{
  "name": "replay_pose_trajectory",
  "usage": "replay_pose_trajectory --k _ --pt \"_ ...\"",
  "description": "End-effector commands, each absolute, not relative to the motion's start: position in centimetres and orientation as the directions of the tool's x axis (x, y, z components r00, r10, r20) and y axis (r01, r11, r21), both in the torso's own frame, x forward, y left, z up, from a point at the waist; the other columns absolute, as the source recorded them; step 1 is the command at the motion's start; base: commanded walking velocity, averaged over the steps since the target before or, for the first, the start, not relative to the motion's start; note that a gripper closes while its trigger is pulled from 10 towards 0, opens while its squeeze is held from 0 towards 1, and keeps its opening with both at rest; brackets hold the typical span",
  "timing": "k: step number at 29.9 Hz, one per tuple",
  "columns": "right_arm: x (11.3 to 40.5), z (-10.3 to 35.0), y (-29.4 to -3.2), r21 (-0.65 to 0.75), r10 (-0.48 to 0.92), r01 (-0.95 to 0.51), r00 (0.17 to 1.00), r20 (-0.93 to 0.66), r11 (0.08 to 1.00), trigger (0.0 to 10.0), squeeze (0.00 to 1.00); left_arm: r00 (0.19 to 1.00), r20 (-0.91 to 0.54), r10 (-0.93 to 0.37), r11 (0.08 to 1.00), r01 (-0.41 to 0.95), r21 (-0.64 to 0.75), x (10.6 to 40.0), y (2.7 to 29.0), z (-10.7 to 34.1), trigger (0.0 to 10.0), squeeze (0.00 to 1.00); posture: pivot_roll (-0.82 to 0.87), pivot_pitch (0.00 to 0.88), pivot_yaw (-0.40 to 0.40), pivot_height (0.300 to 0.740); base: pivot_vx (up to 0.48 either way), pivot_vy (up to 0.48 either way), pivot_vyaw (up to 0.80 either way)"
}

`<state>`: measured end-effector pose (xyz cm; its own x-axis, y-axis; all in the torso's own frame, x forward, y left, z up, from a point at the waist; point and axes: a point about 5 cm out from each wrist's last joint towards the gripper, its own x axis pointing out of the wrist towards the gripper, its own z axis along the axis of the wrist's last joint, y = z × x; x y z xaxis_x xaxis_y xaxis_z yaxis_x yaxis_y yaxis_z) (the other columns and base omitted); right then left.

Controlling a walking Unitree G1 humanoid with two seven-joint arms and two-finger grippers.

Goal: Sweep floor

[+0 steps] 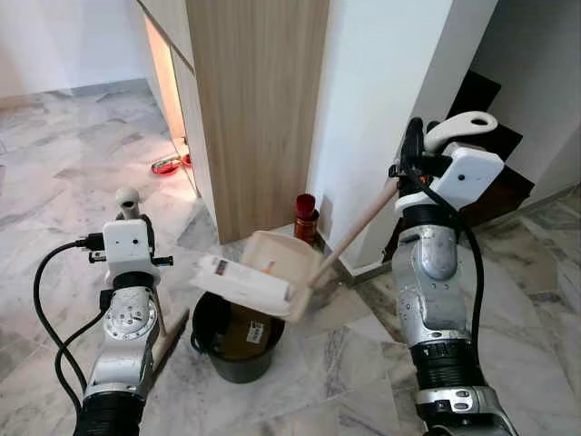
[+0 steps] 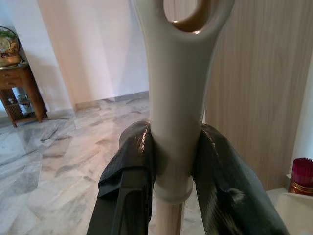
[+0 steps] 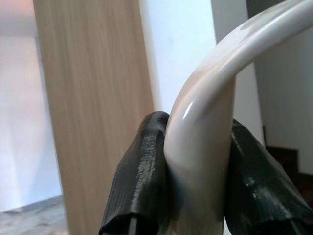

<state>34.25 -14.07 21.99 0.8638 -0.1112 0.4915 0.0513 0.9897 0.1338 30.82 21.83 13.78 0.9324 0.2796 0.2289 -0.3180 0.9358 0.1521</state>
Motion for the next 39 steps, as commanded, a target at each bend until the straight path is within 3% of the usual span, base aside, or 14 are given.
replay_pose_trajectory --k 1,7,17,39 --pt "34.2 24.6 -13.4 0.081 -0.081 0.041 0.798 0.597 0.996 10.0 0.00 0.920 0.299 0.255 0.935 -0.313 0.165 30.8 21.7 15.2 10.0 0.00 0.06 0.000 -0.043 0.740 0.000 0.000 0.00" --pt "33.8 25.5 -12.0 -0.024 0.025 -0.012 0.764 0.645 1.000 10.0 0.00 0.920 0.298 0.255 0.936 -0.312 0.162 30.8 21.6 15.2 10.0 0.00 0.05 0.000 -0.047 0.740 0.000 0.000 0.00" --pt "33.1 26.5 -10.3 -0.071 0.141 -0.128 0.713 0.687 0.989 10.0 0.00 0.918 0.298 0.263 0.935 -0.319 0.155 30.7 21.5 15.1 10.0 0.00 0.05 0.000 -0.057 0.740 0.000 0.000 0.00" --pt "29.7 27.0 -6.0 -0.363 0.504 -0.352 0.538 0.676 0.863 10.0 0.00 0.914 0.300 0.273 0.934 -0.326 0.147 30.5 21.6 15.0 10.0 0.00 0.05 0.000 -0.064 0.740 0.000 0.000 0.00"
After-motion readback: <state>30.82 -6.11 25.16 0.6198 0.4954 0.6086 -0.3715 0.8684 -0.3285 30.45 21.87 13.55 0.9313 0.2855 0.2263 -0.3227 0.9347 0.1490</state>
